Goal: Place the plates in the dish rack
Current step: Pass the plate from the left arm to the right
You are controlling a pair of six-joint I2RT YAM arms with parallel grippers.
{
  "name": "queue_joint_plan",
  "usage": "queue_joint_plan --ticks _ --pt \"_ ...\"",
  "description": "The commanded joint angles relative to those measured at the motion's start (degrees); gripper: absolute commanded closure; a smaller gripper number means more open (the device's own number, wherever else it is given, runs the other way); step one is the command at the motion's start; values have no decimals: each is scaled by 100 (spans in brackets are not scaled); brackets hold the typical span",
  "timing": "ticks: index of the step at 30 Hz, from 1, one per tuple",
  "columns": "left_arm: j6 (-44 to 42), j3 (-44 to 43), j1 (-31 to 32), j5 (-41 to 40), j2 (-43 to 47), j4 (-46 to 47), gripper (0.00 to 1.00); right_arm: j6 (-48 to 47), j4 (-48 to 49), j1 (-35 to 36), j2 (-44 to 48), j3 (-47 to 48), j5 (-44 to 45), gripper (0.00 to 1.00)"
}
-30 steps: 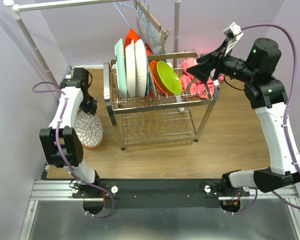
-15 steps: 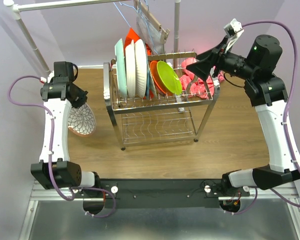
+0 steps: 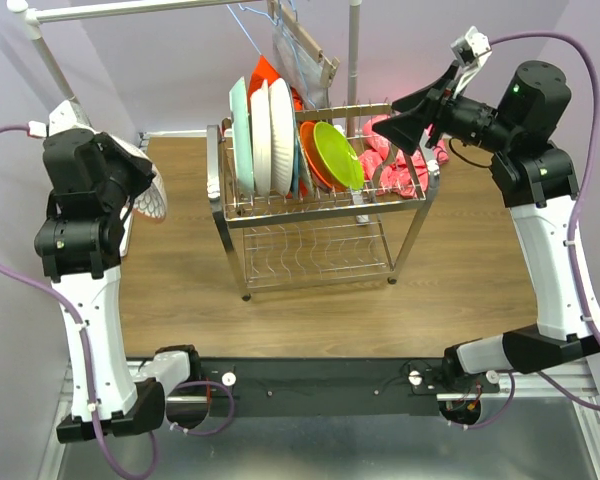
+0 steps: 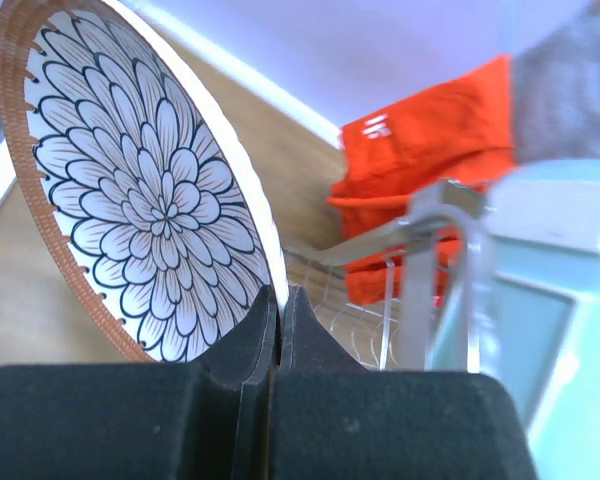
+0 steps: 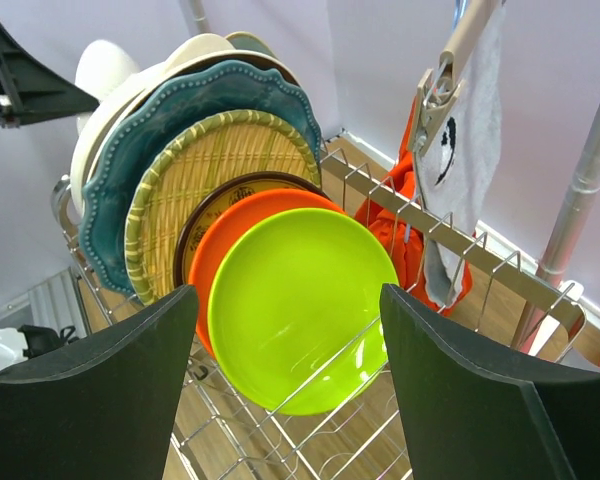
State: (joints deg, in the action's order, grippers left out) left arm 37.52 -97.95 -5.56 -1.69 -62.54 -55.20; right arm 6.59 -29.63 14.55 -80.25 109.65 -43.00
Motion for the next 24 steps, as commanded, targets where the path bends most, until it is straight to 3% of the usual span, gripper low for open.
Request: queue_joint_plan --ticks 1,14,24 --pt "-991 -514 -15 889 128 1178 100 44 89 -22 -79 233 -129 18" --pt "-1994 -1849 -15 2392 50 1749 100 106 159 -22 -193 443 -173 18" --pt "-2065 -1833 -24 3535 181 2671 100 132 220 -22 -281 636 -147 18"
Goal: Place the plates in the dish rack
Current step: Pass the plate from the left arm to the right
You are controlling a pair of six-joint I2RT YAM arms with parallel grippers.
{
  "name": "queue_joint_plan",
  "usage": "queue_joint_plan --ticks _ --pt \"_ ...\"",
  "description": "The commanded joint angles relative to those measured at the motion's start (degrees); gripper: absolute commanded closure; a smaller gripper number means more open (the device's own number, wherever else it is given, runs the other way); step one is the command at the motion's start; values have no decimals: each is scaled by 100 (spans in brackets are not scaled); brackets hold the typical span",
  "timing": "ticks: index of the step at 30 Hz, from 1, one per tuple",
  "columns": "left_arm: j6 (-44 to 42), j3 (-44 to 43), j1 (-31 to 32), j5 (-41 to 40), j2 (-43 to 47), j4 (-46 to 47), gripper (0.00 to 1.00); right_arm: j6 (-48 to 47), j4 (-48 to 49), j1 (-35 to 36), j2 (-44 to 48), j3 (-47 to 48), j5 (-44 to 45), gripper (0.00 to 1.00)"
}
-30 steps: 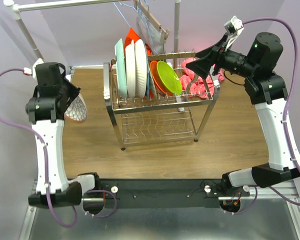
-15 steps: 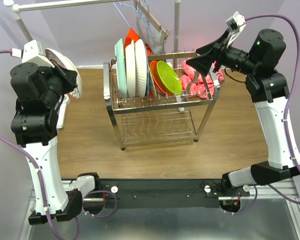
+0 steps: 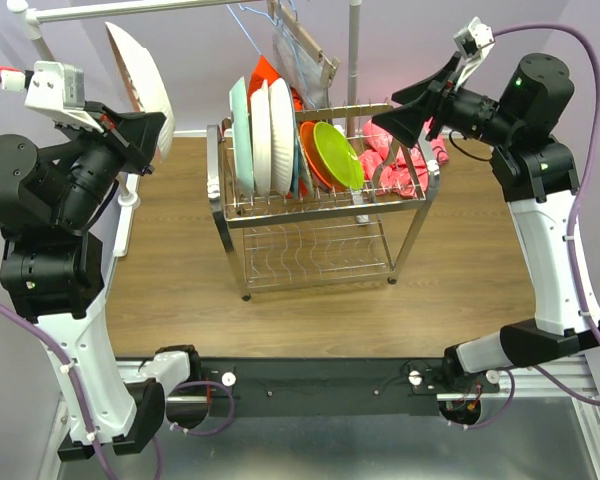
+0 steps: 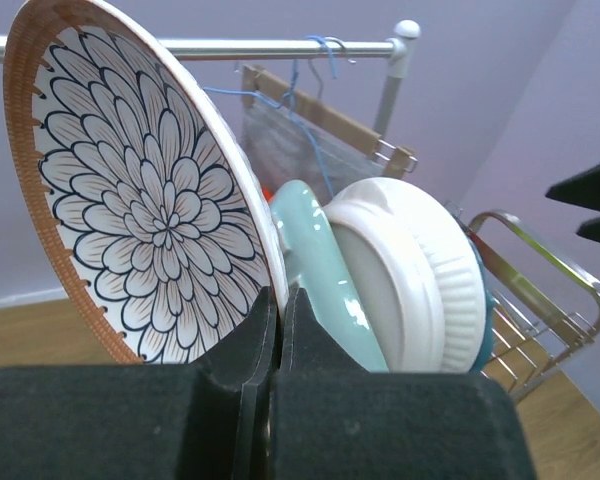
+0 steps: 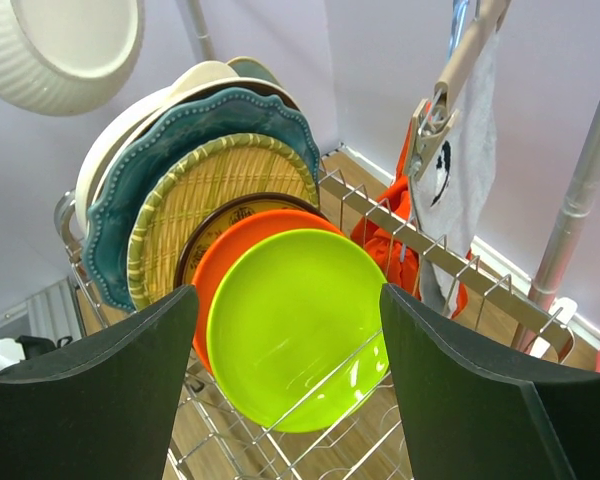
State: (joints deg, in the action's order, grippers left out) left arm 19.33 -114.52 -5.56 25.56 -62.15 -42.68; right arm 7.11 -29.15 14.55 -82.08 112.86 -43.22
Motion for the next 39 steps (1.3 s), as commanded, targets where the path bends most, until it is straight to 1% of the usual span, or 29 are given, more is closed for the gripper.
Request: queue_joint_plan --ticks 1,4,6,16,23,26,29,32,33,36,37,39 --pt "-220 -176 -15 993 124 1498 100 88 172 -22 -123 359 -125 18" --pt "-61 -115 -15 1301 133 1876 100 167 199 -31 -229 561 -107 18" --pt "-44 -114 -15 1355 151 2086 100 229 216 -22 -282 641 -125 18" --pt "79 -317 -6 1812 -34 2474 100 291 260 -22 -414 949 -134 18" --pt "44 -369 29 1812 -210 2729 100 282 287 -22 -493 1089 -55 18" --pt "44 -413 81 1742 -315 3010 100 299 304 -22 -537 1186 -37 18" --pt "1 -685 160 1733 -508 3125 100 291 304 -22 -563 1265 15 18" --pt "-78 -975 301 1742 -736 3169 100 282 322 -22 -572 1335 51 18" --pt "-122 -1063 458 1724 -824 3178 100 325 331 -22 -589 1361 59 18" --pt "-403 -1125 819 1470 -939 3169 100 457 383 -22 -642 1440 77 18" --pt "-491 -1117 1081 1269 -965 3143 100 501 401 -22 -651 1467 77 18" --pt "-780 -1177 1337 1022 -1062 2986 100 624 445 -22 -695 1511 77 18"
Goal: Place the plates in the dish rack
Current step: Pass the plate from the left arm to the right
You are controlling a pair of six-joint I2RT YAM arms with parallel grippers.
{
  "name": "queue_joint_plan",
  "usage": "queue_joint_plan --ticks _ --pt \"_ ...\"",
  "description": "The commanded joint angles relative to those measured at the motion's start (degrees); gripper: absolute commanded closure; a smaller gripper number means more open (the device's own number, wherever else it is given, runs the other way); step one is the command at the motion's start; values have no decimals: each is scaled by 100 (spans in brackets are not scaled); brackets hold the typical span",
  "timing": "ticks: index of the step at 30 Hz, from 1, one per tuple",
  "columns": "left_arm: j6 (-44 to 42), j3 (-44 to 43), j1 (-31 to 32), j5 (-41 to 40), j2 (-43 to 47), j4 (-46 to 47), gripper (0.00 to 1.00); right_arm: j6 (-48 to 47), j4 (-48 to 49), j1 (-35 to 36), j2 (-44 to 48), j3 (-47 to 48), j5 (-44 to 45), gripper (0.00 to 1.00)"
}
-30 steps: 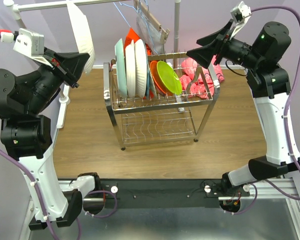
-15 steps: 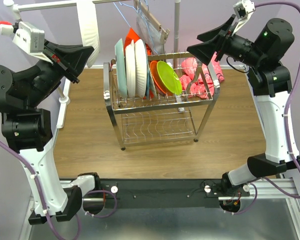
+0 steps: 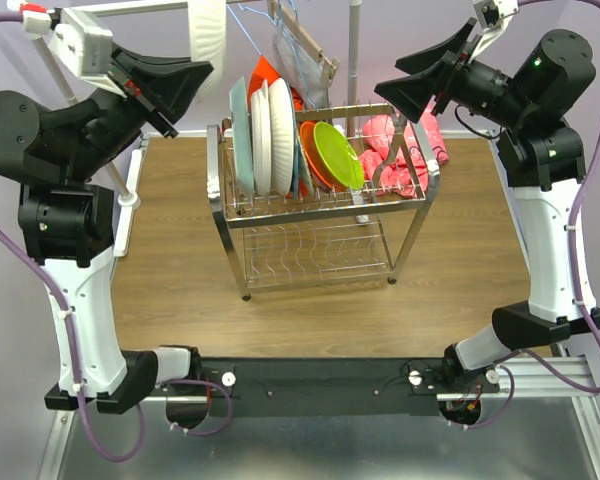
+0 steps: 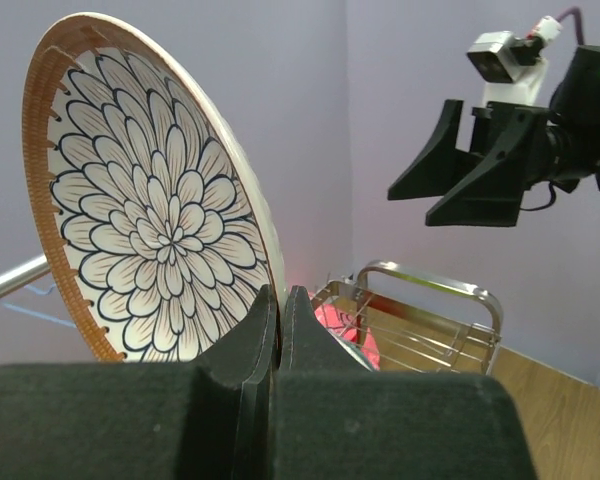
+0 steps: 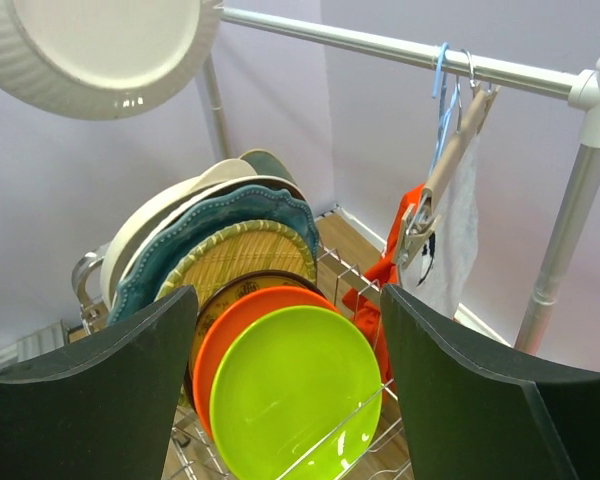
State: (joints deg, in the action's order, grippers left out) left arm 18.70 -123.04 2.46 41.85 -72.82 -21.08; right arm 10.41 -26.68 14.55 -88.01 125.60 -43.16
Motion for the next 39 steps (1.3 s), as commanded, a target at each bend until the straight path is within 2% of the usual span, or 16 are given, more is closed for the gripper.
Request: queue_joint_plan --ticks 1,5,12,18,24,28,31,35,39 --pt "-832 -369 676 -842 -39 747 100 321 207 -22 -111 245 71 18" --pt "-1210 -510 1238 -1292 -189 579 100 452 259 -22 -120 272 158 18" --pt "-1843 -677 1809 -1977 -461 579 100 1013 444 -31 -164 369 447 18" --pt "-2843 -703 2416 -2970 -646 491 100 1542 567 -84 -234 465 712 18" --pt "-3907 -861 3294 -4428 -821 324 100 2016 698 -101 -427 676 555 18" --pt "-4978 -766 3945 -5683 -910 279 100 2927 1076 -92 -865 1114 247 19" --pt "-5358 -695 4394 -6231 -971 333 100 3378 1261 -84 -1104 1361 123 19" --pt "-6217 -537 4903 -7239 -1076 543 100 3503 1402 30 -1323 1476 97 19" --pt "-6947 -379 5308 -7919 -1287 877 100 3459 1411 119 -1473 1765 114 19"
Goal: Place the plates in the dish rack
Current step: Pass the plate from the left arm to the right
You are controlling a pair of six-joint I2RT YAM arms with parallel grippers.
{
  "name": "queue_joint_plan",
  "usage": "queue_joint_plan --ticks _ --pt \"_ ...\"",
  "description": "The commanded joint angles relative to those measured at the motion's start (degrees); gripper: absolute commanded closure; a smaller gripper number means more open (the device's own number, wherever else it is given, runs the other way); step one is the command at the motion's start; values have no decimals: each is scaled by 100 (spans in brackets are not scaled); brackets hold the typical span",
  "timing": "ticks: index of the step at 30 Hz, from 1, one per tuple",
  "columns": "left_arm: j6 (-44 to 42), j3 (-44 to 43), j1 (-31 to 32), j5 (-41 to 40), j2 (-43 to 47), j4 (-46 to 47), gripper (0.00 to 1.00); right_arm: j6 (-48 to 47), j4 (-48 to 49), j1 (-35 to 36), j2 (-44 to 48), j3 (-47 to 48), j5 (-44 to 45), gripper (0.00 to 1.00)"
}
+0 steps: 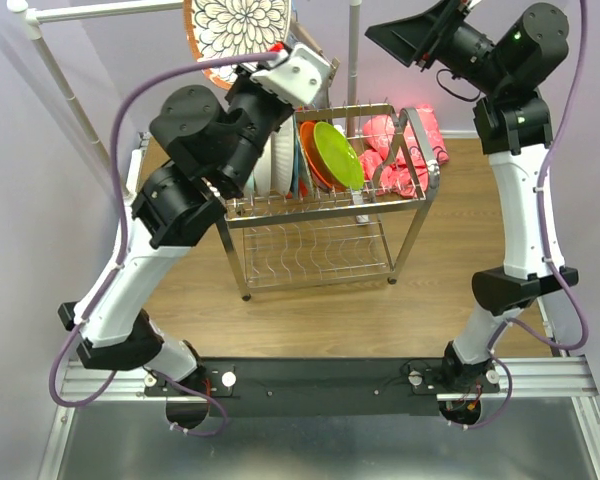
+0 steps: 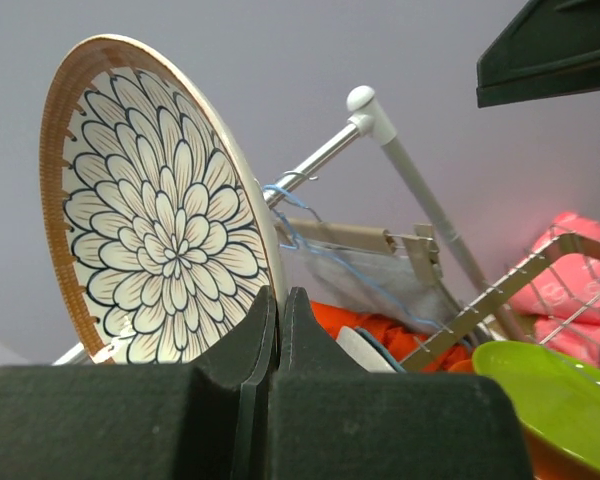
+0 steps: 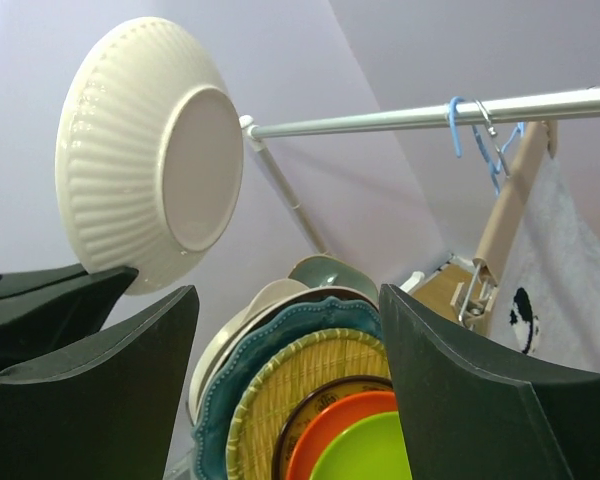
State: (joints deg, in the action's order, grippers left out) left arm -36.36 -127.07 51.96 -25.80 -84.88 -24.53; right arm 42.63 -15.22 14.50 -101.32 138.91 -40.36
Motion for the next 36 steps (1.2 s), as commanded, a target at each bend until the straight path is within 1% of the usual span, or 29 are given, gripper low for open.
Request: queue_joint_plan --ticks 1,5,11,16,19,23,24,25,36 --pt "-1557 41 419 -1260 -125 1345 100 185 265 123 -160 478 -148 19" --pt "-2208 261 735 -1708 -266 1741 100 -96 257 132 -178 549 -148 19" --pt "-2779 463 929 -1919 -433 2031 100 -413 248 132 -221 750 -60 19" --pt "-3236 841 1166 -2060 -477 2154 100 -466 239 132 -336 901 -60 19" --pt "-3237 1061 1246 -2060 -494 2312 100 -458 204 132 -318 831 -147 20" --pt "-3237 1096 1325 -2060 -538 2427 100 -431 151 132 -257 699 -227 21" --pt "-3533 1140 1334 -2365 -573 2427 100 -405 143 132 -248 673 -270 21" --pt "-4075 1184 1342 -2403 -582 2610 100 -370 142 132 -222 637 -279 21" --pt "-4239 1219 1466 -2403 -828 2682 100 -220 -51 149 51 206 -429 25"
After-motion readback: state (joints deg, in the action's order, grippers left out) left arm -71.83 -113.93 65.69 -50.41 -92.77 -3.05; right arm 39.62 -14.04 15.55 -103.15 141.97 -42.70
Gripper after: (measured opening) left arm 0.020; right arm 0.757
